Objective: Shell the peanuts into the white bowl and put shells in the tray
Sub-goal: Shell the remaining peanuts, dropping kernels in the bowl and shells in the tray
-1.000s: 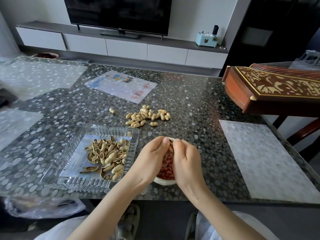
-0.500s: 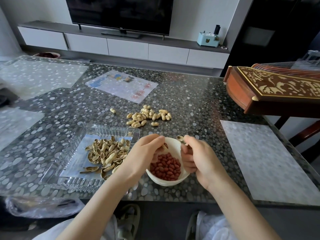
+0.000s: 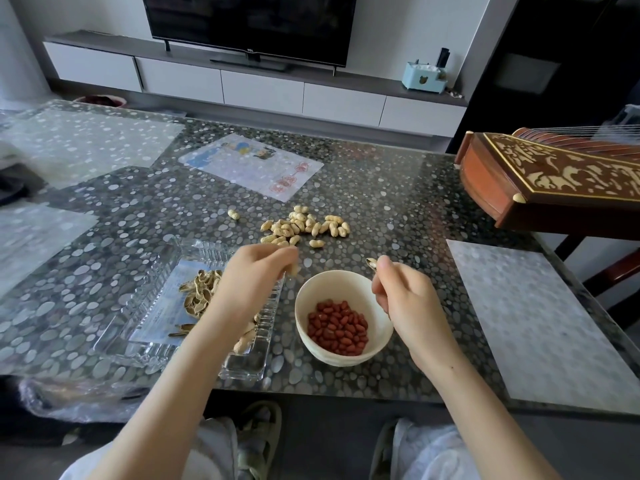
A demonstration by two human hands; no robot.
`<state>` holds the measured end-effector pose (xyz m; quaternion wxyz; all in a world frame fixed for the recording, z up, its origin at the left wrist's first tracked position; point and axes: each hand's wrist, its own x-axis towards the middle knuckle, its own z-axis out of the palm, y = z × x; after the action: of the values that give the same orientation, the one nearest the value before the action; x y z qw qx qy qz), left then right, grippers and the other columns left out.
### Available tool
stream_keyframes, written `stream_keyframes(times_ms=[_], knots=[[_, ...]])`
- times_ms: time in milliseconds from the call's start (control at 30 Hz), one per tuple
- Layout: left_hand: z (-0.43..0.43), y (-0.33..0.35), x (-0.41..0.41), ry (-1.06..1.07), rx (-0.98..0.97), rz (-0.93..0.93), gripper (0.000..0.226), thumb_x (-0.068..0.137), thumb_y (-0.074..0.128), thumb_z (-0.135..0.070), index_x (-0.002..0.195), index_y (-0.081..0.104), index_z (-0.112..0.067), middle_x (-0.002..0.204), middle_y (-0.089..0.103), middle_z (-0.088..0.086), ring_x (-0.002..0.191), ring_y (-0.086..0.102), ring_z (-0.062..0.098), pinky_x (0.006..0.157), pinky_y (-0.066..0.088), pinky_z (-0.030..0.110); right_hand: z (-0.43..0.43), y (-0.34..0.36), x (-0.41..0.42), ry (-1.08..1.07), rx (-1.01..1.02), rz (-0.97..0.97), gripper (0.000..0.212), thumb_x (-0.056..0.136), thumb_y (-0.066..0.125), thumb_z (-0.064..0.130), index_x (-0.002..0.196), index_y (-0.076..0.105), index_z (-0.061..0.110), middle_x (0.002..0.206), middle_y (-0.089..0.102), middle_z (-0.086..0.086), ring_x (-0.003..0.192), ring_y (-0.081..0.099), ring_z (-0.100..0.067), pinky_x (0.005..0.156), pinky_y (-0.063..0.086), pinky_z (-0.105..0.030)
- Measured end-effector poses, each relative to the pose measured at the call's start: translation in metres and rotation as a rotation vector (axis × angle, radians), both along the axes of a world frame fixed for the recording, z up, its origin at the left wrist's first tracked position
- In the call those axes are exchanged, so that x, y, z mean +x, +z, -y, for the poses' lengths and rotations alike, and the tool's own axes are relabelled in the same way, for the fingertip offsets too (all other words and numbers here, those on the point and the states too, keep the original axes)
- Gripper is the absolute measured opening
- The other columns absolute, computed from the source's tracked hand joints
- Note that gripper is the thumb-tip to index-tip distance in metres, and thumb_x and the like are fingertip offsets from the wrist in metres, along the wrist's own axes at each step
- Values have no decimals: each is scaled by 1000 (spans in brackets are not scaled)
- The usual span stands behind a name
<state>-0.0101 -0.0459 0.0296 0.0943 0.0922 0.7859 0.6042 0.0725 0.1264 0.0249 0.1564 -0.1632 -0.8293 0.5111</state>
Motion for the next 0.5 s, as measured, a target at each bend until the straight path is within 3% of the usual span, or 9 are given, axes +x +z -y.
stream_keyframes(times_ms=[133,267,400,500], knots=[[30,-5,-23,165,-38,87,32,89,53,-19,58,57,-10,45,44,-7,47,31,16,53,25,29,16,0,-6,198,98,-123,38,94,48,38,71,60,10,55,48,3,53,46,-10,56,42,-33],[56,-11,-38,302,-376,20,28,86,50,-21,73,64,-1,57,51,6,52,39,21,56,31,29,39,-4,-25,319,255,-106,29,92,57,38,77,69,16,63,63,2,59,57,-14,61,46,-40],[67,-17,-43,279,-530,-38,38,91,47,-29,84,65,4,58,51,5,50,40,20,51,29,25,64,-5,-43,394,478,-83,24,90,60,41,89,74,22,70,64,6,65,54,-12,59,42,-31],[68,-18,-44,251,-582,-61,47,95,46,-39,71,61,-2,55,48,3,47,38,17,48,27,24,78,-1,-54,454,696,16,27,92,58,41,114,69,29,84,59,8,75,47,-7,58,30,-22]])
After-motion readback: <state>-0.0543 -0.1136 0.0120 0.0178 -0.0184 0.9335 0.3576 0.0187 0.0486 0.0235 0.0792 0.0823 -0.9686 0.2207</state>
